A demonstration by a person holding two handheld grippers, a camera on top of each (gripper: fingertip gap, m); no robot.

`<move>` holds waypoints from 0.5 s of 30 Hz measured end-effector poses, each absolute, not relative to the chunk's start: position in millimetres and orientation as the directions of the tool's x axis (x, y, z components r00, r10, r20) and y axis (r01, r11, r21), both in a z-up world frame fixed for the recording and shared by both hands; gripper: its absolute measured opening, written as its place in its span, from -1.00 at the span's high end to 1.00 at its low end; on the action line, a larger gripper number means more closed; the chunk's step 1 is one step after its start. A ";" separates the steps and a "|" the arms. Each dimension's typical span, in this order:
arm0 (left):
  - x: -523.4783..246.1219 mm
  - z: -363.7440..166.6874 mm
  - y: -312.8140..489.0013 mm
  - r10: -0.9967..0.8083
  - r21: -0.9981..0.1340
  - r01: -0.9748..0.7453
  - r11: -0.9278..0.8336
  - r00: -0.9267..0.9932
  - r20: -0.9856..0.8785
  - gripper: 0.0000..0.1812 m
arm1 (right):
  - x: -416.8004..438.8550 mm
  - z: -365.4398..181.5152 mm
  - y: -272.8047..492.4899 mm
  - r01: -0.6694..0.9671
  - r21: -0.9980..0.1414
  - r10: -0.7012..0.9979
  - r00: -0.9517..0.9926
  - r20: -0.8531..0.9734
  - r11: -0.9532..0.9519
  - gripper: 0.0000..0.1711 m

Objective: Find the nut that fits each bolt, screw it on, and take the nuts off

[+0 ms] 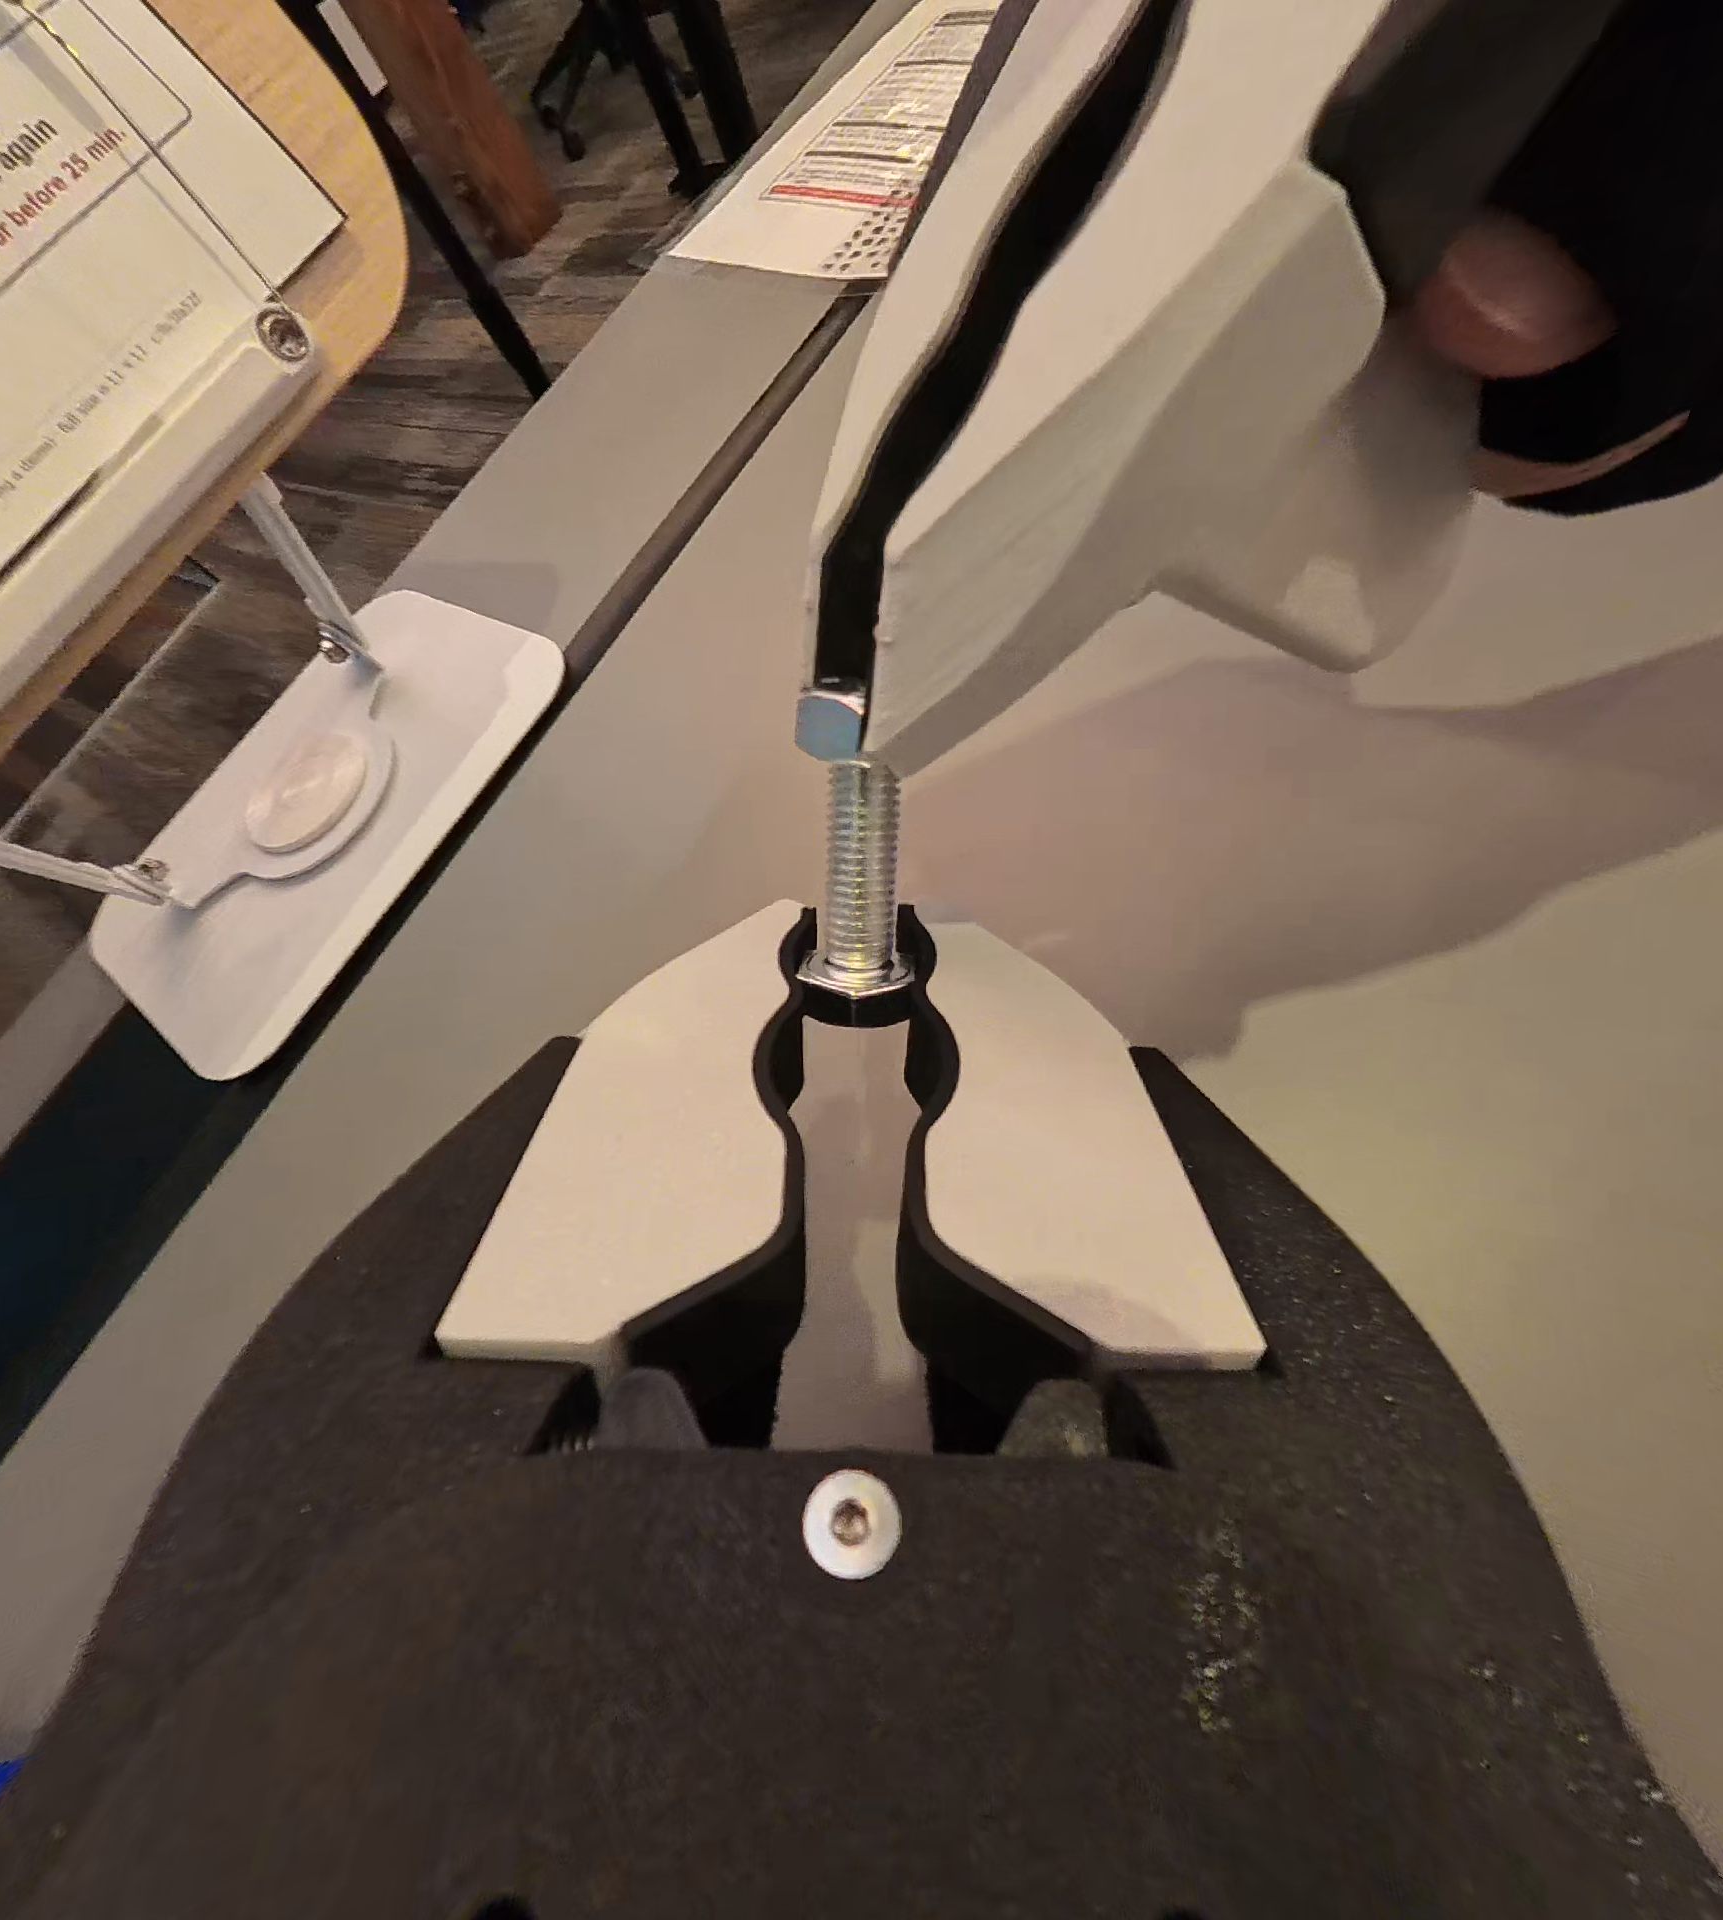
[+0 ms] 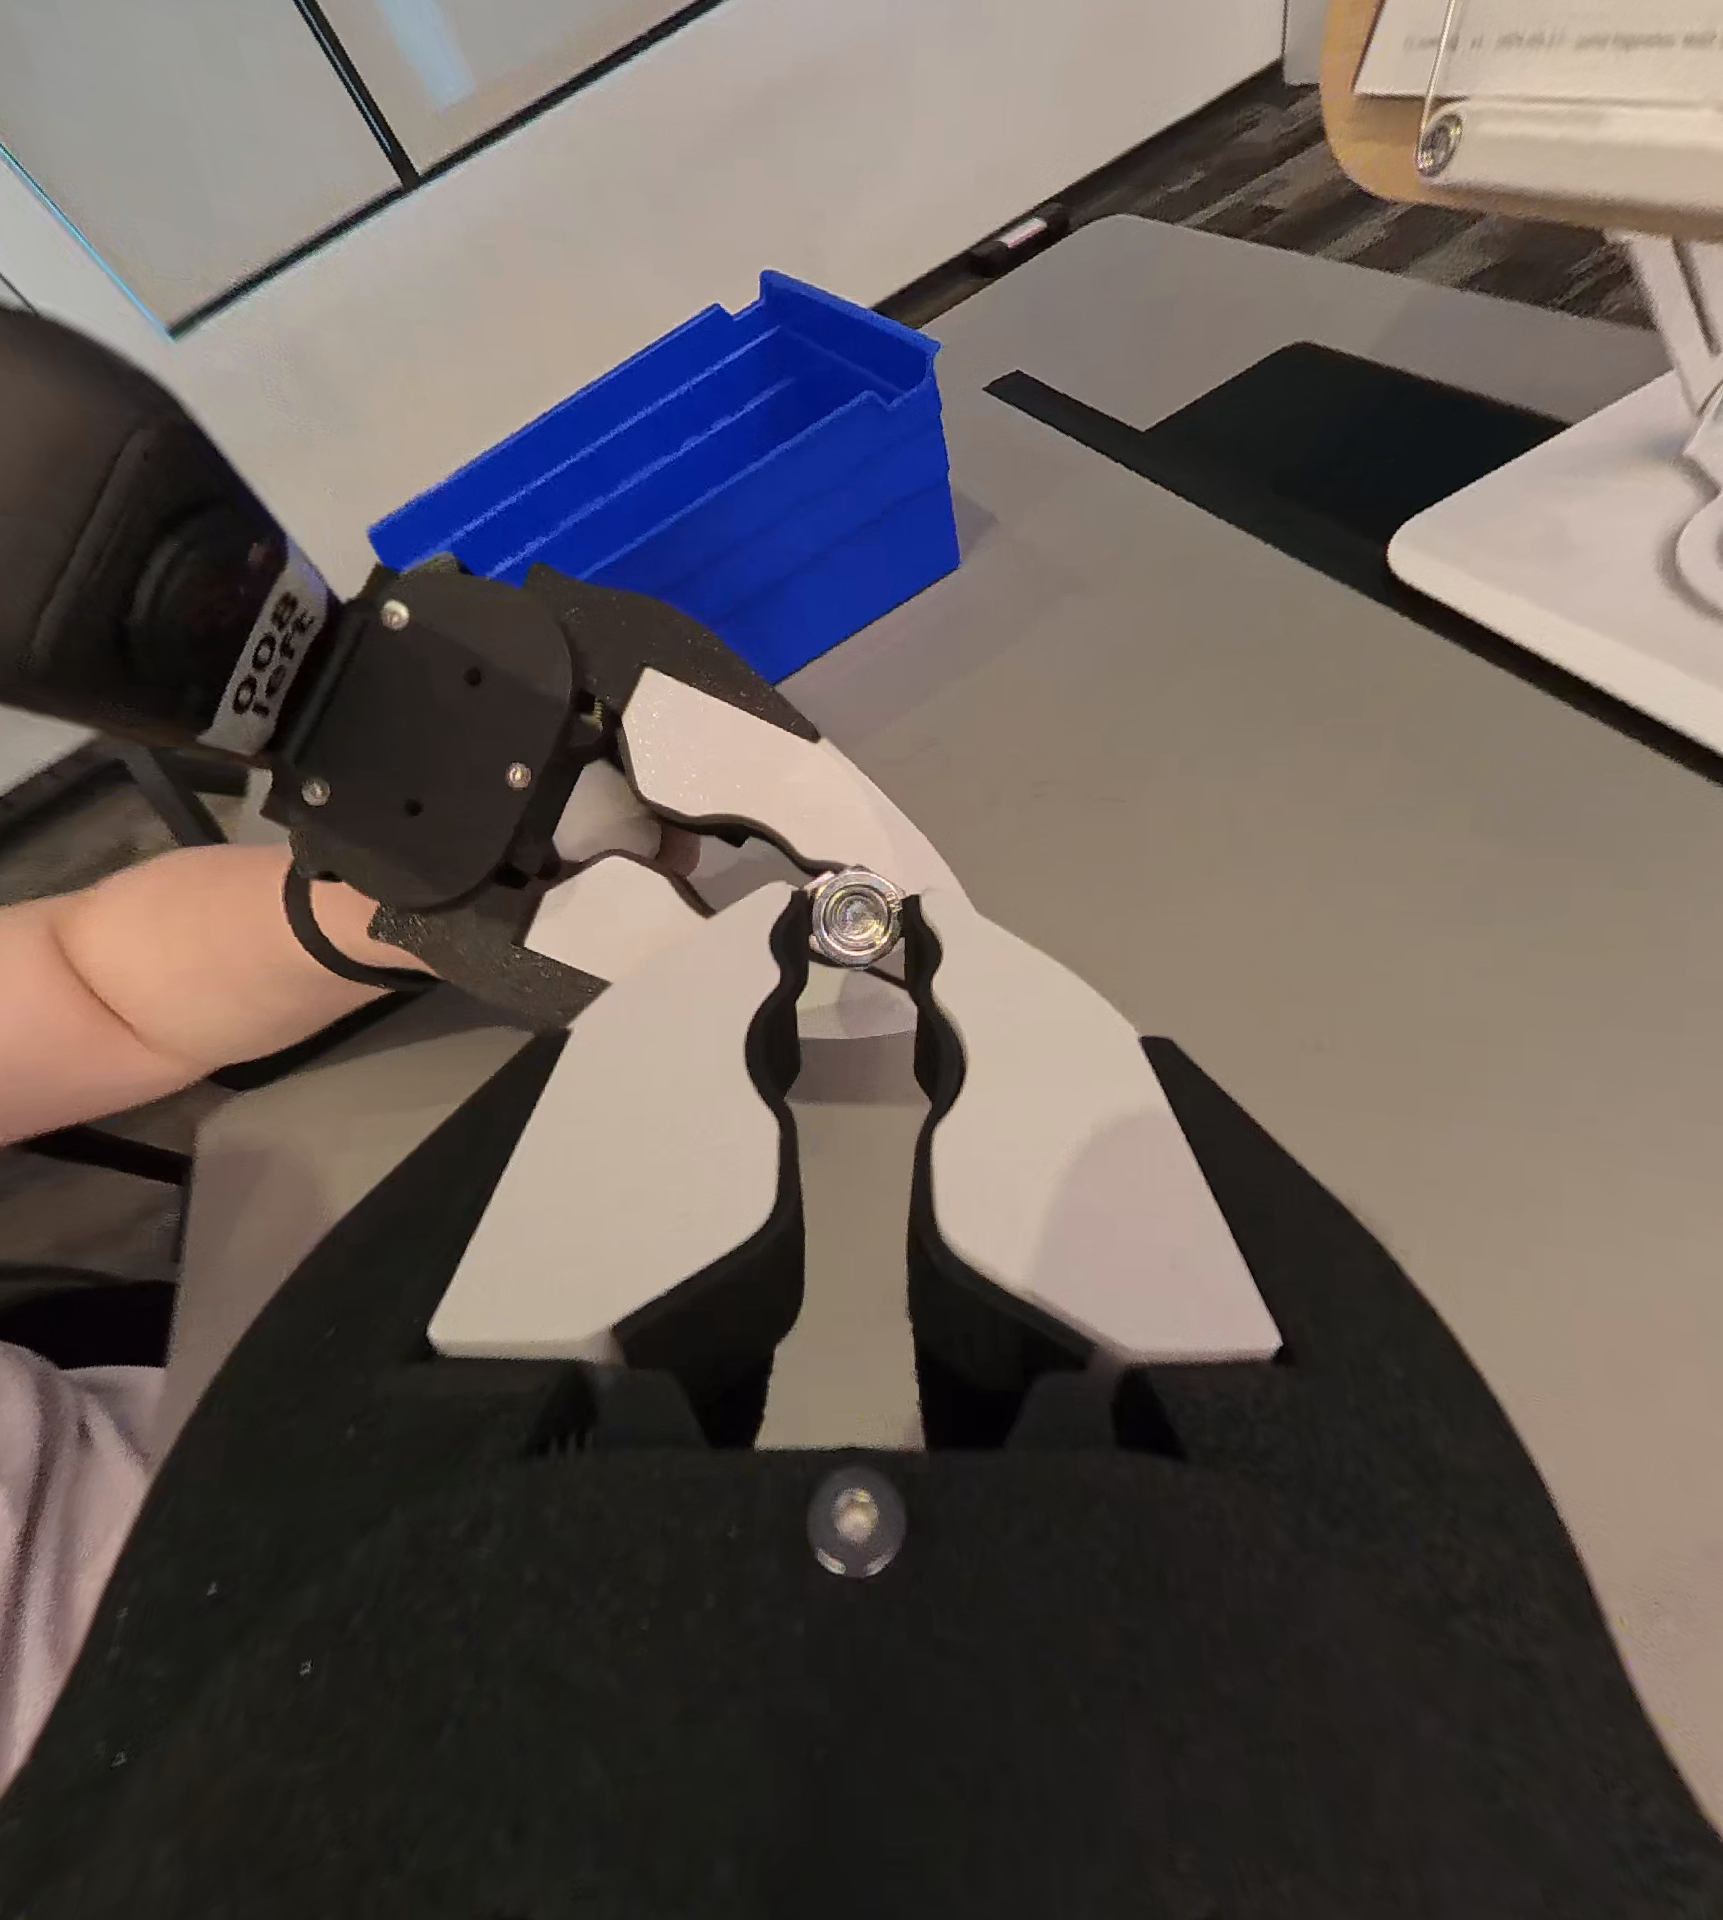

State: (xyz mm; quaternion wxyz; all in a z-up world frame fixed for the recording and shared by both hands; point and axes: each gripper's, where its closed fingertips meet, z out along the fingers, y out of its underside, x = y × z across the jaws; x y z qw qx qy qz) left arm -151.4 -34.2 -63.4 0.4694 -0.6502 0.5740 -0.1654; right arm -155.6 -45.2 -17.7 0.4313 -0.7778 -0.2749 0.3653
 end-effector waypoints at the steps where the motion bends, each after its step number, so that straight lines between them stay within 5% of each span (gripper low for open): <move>1: -151.6 -63.1 -34.0 -0.896 -0.795 -0.597 0.111 0.286 -0.340 0.85 | -155.5 -17.5 -45.6 0.097 -0.865 0.738 0.573 -0.356 -0.492 0.80; 15: -154.2 -57.8 -29.5 -0.875 -0.793 -0.600 0.107 0.321 -0.361 0.85 | -155.4 -15.5 -41.0 -0.074 -0.811 0.677 0.509 -0.531 -0.580 0.80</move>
